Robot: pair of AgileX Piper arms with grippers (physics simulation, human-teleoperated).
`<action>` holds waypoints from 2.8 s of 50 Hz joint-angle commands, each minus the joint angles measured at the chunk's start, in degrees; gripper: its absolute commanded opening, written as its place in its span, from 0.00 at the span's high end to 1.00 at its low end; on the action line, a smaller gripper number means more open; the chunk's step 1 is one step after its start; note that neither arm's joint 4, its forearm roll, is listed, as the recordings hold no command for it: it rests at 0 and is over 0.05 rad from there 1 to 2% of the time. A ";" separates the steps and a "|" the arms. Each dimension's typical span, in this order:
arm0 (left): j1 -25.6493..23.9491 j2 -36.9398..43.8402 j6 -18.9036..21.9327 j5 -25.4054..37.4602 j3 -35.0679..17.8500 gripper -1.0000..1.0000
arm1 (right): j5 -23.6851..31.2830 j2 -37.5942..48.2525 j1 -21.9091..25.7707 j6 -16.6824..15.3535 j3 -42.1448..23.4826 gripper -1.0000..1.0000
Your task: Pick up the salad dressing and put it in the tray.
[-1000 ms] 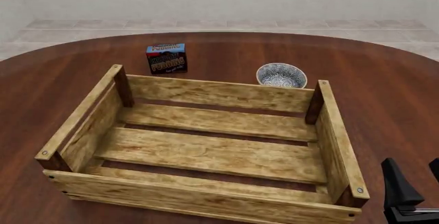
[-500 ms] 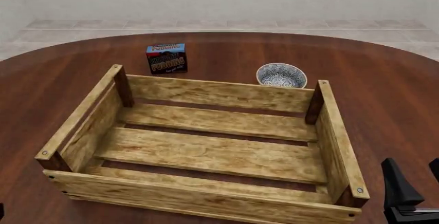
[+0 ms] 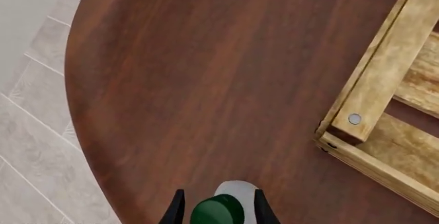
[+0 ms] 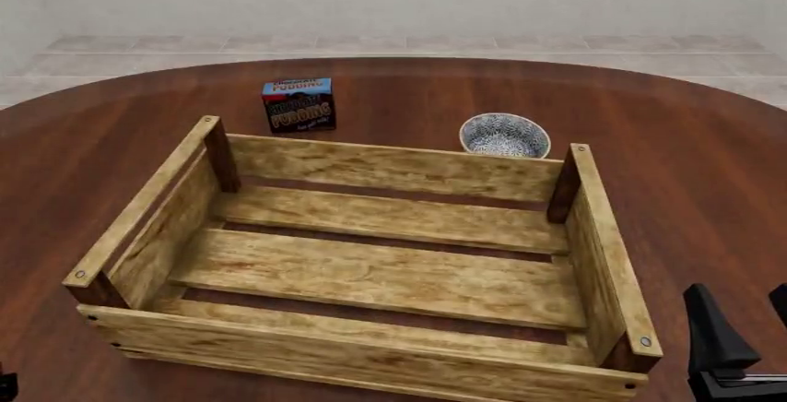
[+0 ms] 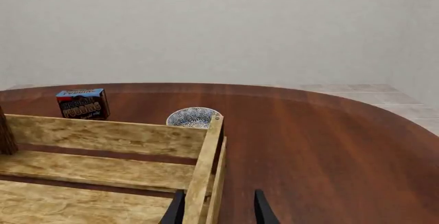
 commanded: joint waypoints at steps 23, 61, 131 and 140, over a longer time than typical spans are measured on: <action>-0.66 -1.30 -0.25 1.29 0.06 1.00 | 0.00 -0.02 -0.01 -0.02 0.00 0.00; -10.64 -9.23 -6.71 15.29 -19.01 1.00 | 0.00 0.00 0.01 0.00 0.00 0.00; -42.19 0.27 -6.91 14.44 -41.19 1.00 | 0.00 0.00 -0.01 0.00 0.00 0.00; -46.84 3.38 -6.04 12.01 -41.39 1.00 | 0.00 0.01 0.00 0.00 0.00 0.00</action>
